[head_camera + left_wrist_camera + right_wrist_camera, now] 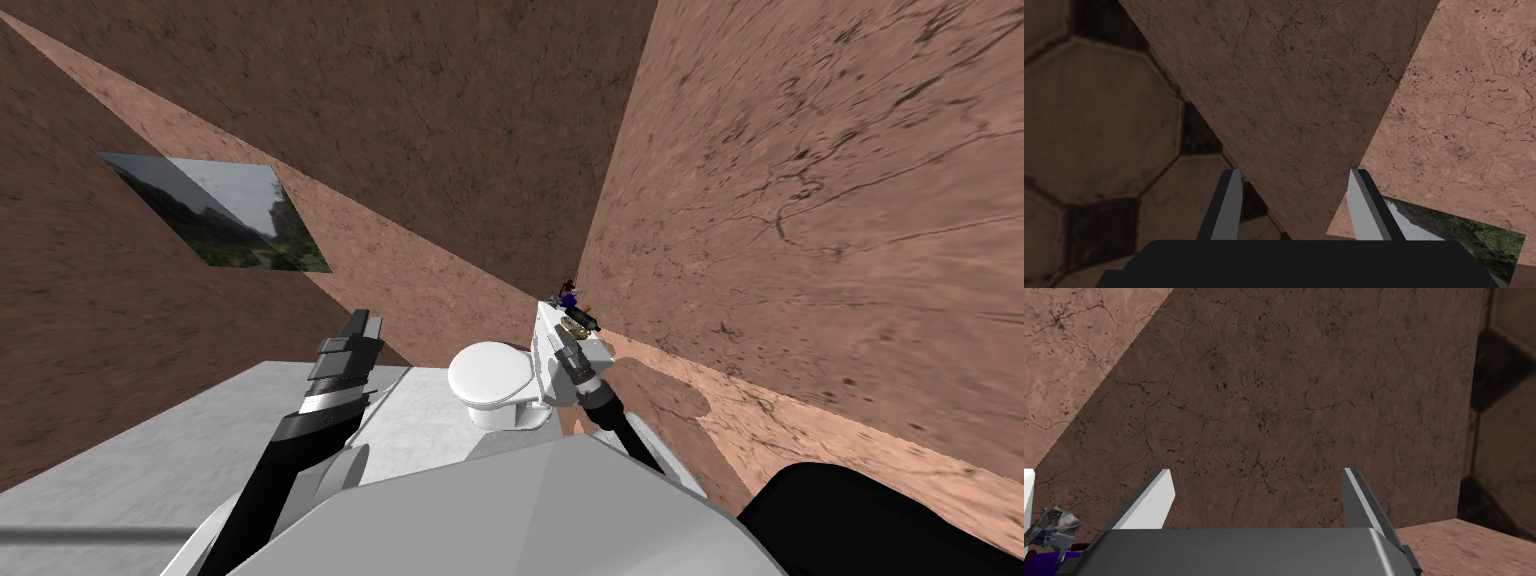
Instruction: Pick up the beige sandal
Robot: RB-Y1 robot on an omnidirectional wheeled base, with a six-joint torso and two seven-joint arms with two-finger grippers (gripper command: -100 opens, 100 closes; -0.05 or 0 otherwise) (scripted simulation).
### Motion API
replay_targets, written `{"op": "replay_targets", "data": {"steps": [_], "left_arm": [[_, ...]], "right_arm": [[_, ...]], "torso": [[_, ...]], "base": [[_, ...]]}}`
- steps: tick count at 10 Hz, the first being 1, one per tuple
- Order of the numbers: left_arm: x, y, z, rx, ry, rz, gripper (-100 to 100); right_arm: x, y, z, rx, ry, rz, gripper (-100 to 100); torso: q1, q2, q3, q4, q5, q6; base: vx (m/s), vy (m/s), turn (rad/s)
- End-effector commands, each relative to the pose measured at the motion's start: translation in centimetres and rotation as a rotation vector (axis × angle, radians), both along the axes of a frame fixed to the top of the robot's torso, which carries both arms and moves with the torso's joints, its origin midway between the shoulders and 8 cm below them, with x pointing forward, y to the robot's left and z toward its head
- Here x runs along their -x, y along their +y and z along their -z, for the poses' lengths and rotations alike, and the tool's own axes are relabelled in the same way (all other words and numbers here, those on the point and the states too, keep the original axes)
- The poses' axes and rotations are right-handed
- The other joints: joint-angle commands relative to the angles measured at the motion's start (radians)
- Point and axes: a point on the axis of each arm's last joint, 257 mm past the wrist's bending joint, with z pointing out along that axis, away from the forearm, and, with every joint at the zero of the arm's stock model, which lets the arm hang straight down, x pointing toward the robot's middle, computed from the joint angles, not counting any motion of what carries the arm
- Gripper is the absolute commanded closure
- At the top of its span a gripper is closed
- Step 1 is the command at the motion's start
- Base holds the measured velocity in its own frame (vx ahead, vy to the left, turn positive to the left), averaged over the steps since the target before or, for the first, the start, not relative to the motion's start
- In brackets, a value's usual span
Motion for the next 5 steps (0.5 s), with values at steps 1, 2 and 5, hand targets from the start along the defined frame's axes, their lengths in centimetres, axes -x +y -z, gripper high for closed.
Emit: {"op": "replay_targets", "data": {"steps": [1,2,5], "left_arm": [[0.0,0.0,0.0,0.0,0.0,0.0,0],[0.0,0.0,0.0,0.0,0.0,0.0,0],[0.0,0.0,0.0,0.0,0.0,0.0,0]], "right_arm": [[0.3,0.0,1.0,0.025,0.026,-0.017,-100],[0.3,-0.4,2.8,0.048,0.071,-0.028,-100],[0.4,-0.8,4.9,0.113,0.125,-0.06,-100]], "torso": [[0.0,0.0,0.0,0.0,0.0,0.0],[-0.001,0.0,0.0,0.0,0.0,0.0],[-0.001,-0.001,0.0,0.0,0.0,0.0]], "base": [[-0.05,0.065,-0.007],[-0.04,0.068,0.002],[-0.04,0.068,-0.001]]}}
